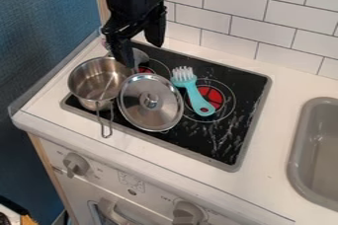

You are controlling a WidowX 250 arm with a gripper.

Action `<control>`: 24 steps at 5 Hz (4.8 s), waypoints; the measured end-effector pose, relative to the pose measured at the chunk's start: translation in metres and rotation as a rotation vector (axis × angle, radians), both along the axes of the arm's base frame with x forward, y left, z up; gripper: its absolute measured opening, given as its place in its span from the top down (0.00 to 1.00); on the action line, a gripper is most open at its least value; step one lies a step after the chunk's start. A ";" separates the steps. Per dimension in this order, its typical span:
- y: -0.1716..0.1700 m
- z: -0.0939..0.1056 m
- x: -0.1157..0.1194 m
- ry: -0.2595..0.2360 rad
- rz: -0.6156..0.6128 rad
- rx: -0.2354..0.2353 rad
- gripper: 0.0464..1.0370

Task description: Move the silver pot lid to the top right corner of the stove

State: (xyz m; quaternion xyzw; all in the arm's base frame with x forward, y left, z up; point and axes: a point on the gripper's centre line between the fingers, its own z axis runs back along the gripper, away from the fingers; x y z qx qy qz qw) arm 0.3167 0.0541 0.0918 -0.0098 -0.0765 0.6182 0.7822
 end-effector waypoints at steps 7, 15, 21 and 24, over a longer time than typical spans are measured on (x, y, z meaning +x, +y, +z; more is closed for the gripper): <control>-0.030 -0.070 -0.013 0.136 -0.129 0.089 0.36; -0.070 0.023 0.004 0.107 -0.202 -0.176 0.77; -0.141 -0.069 0.078 0.172 -0.289 -0.233 0.77; -0.140 -0.082 0.083 0.162 -0.285 -0.245 0.43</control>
